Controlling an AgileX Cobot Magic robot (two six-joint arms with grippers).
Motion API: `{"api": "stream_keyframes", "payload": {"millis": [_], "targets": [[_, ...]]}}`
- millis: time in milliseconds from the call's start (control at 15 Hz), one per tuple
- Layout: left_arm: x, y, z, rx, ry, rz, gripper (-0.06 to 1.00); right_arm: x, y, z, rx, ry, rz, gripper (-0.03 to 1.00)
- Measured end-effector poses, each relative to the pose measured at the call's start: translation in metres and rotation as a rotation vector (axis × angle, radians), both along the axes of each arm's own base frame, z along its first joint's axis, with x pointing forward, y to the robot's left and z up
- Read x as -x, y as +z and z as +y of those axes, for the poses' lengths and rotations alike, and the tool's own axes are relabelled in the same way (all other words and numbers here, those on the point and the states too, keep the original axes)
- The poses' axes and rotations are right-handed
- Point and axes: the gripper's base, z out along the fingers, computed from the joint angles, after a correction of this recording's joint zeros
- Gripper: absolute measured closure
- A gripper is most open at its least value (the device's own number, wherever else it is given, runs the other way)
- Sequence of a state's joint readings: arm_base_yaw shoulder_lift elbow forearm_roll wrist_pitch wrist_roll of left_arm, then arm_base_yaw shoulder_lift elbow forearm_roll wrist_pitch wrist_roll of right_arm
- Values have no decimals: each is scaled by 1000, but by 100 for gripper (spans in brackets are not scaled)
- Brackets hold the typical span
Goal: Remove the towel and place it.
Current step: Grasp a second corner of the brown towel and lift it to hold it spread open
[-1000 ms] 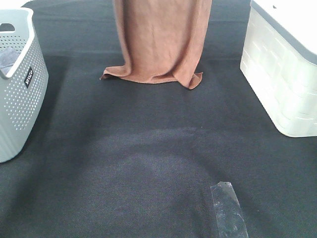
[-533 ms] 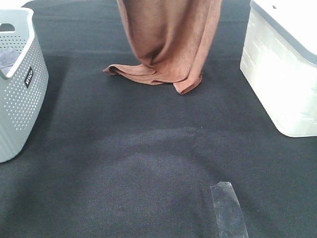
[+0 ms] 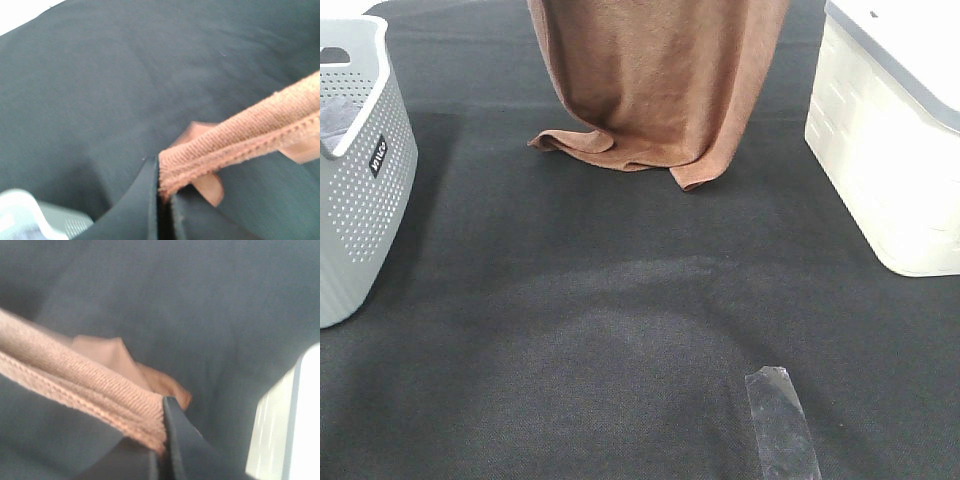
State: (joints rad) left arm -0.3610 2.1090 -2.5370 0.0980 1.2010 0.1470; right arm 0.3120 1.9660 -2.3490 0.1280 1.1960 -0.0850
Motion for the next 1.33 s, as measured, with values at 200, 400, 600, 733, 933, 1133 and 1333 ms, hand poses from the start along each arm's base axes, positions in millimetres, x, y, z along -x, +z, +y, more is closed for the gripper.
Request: {"api": "stream_keyframes", "payload": {"millis": [200, 400, 600, 733, 933, 1133, 1333], "targets": [[34, 3, 11, -16, 5, 88, 94, 15, 9, 1, -40, 40, 17, 96], [86, 15, 27, 12, 0, 126, 94, 55, 17, -2, -80, 80, 68, 96], [116, 13, 33, 36, -13, 162, 94, 80, 20, -8, -95, 92, 96, 96], [141, 0, 41, 49, -16, 205, 94, 105, 19, -12, -119, 106, 132, 96], [189, -11, 56, 78, -31, 237, 94, 138, 10, -16, -159, 130, 201, 96], [213, -15, 64, 44, -87, 218, 94, 152, -7, -20, -160, 129, 270, 96], [222, -18, 62, 44, -158, 231, 94, 165, -18, -25, -145, 111, 302, 96]]}}
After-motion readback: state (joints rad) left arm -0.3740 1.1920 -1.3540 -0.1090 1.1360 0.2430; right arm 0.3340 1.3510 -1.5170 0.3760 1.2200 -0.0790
